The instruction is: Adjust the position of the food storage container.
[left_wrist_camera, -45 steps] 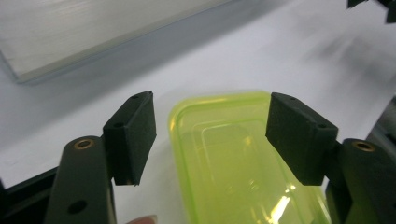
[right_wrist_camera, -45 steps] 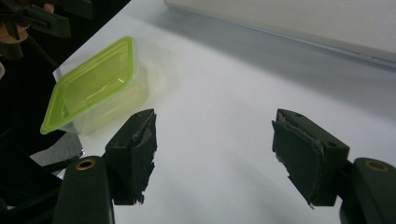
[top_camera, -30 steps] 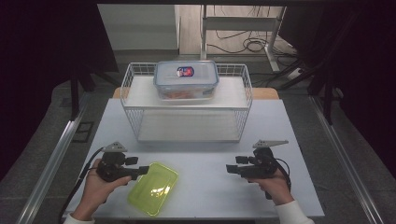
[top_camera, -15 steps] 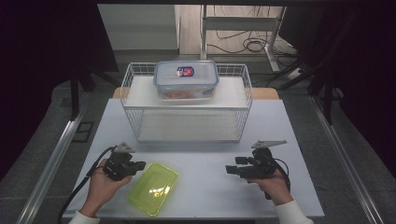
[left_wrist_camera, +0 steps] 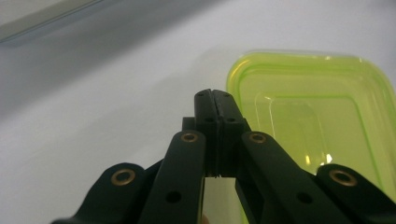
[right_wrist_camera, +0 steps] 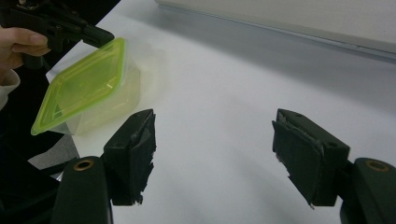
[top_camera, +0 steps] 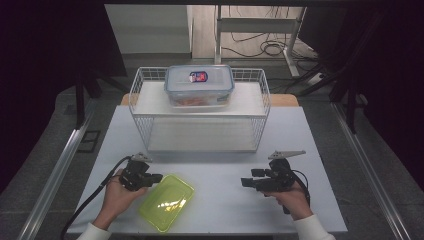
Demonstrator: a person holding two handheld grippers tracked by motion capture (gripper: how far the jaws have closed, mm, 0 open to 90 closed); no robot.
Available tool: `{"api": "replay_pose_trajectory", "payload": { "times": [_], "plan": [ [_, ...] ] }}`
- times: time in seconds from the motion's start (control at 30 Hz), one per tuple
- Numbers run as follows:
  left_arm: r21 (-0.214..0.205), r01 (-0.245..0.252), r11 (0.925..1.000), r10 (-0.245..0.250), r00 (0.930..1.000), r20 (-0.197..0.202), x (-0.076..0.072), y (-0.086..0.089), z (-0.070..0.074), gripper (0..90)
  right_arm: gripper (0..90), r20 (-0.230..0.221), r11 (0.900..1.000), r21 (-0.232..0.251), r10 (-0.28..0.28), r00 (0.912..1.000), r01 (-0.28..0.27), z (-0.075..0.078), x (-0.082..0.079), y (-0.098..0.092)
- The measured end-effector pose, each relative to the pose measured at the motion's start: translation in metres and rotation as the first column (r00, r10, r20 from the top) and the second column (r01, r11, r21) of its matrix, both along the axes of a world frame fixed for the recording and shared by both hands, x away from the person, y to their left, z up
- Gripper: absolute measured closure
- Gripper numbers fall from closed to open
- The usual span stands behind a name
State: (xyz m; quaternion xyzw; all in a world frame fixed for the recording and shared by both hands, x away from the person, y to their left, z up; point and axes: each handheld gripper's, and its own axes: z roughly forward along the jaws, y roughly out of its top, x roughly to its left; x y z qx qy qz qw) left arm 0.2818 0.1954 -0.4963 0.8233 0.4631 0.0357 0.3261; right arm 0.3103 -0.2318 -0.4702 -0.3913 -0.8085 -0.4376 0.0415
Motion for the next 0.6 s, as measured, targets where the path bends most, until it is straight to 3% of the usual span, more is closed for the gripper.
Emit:
{"api": "replay_pose_trajectory", "payload": {
  "times": [0.07,0.17,0.47,0.6],
  "plan": [
    [-0.031,0.008,0.9995,-0.009,0.9998,-0.016,0.004,-0.002,-0.001,90.0,30.4,0.007,1.0000,-0.002,0.003,1.0000,-0.003,0.000,0.000,0.002],
    [-0.013,0.022,0.9997,-0.023,0.9996,-0.018,0.007,-0.010,-0.003,90.0,30.4,0.009,0.9998,-0.006,0.021,0.9997,-0.021,0.000,-0.002,0.006],
    [-0.013,0.095,0.9954,-0.095,0.9953,-0.016,0.012,-0.039,-0.003,90.0,30.4,0.003,0.9996,-0.020,0.023,0.9997,-0.023,-0.003,-0.002,0.009],
    [-0.028,0.098,0.9948,-0.099,0.9951,-0.005,0.014,-0.044,-0.002,90.0,30.4,0.002,0.9994,-0.022,0.027,0.9996,-0.027,-0.003,-0.003,0.010]
  ]
}}
